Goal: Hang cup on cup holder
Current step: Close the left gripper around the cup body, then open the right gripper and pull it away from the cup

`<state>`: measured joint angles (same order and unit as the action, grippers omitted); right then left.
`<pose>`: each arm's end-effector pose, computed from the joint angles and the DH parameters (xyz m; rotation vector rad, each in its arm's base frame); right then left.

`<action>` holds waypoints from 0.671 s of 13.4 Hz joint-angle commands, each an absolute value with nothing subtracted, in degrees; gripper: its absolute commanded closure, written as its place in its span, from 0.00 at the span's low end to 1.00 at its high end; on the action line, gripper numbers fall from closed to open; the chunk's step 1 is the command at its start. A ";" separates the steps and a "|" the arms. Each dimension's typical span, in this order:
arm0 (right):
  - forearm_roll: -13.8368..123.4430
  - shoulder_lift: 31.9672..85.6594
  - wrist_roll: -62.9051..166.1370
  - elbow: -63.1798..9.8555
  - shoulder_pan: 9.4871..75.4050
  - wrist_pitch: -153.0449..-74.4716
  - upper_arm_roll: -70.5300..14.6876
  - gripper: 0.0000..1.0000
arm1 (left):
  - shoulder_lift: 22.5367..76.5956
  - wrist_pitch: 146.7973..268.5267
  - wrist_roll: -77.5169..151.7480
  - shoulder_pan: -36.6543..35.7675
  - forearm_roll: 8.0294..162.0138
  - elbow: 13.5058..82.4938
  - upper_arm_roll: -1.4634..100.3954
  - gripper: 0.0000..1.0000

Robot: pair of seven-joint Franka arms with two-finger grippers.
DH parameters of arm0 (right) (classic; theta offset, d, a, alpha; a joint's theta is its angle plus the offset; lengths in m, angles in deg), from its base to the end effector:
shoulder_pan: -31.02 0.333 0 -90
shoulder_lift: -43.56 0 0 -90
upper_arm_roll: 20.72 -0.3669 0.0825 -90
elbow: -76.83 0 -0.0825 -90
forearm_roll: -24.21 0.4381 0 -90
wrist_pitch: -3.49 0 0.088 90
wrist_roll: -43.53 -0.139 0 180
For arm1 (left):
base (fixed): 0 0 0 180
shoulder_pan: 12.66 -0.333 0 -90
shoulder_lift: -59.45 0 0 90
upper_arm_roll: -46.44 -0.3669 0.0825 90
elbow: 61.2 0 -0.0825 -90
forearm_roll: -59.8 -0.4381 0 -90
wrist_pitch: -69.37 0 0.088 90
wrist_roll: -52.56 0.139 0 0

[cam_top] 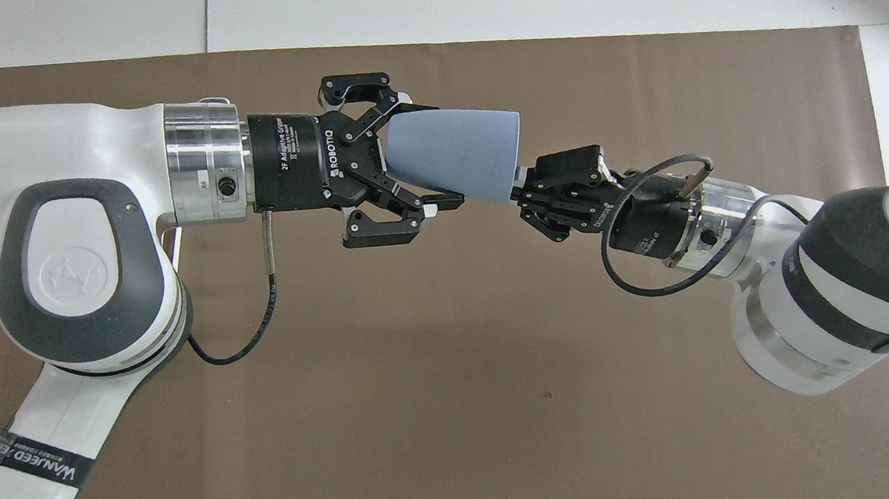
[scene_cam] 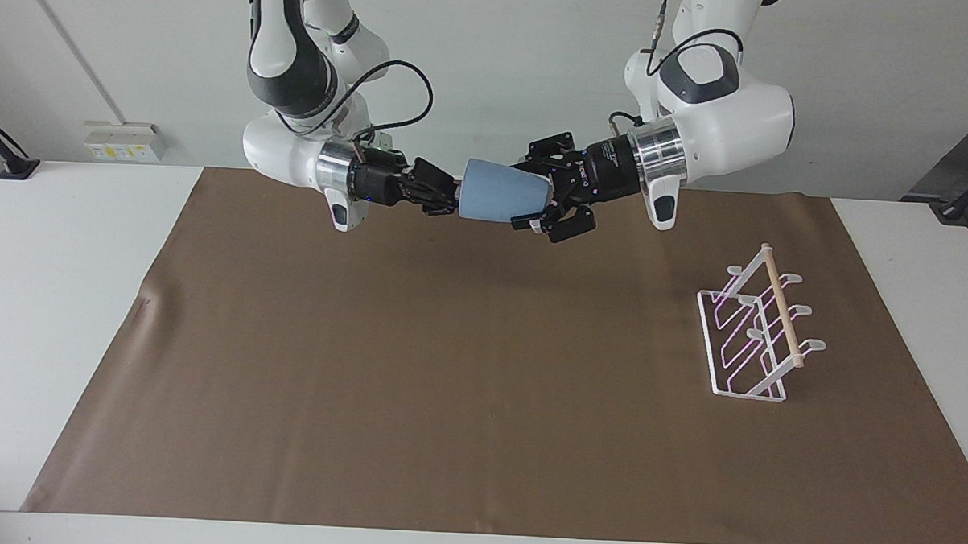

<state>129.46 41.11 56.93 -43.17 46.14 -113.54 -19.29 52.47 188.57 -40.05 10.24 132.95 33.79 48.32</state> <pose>0.5921 0.2273 0.5278 -1.5000 0.4713 0.0106 0.6128 -0.3641 0.6251 1.3727 1.5646 -1.0548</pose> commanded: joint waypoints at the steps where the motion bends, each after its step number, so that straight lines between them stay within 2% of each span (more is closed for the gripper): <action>1: 131.44 41.27 58.12 -43.23 46.49 -115.43 -19.49 0.47 | 54.62 190.30 -40.08 11.25 133.54 35.57 47.76 1.00; 2: 131.44 41.19 58.03 -43.06 46.49 -115.43 -19.49 0.14 | 54.70 190.22 -40.08 11.16 133.54 35.57 47.76 1.00; 3: 131.44 41.01 58.12 -43.06 46.40 -115.43 -19.49 0.00 | 54.88 190.39 -40.08 11.16 133.54 35.66 47.76 1.00; 9: 131.35 41.10 58.12 -43.06 46.40 -116.04 -19.49 0.00 | 54.88 190.39 -39.90 11.25 133.19 35.74 47.67 1.00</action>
<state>129.55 41.22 56.93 -43.12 46.20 -114.74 -19.33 53.25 189.02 -40.06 10.24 132.96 33.79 48.33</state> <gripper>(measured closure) 0.044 0.233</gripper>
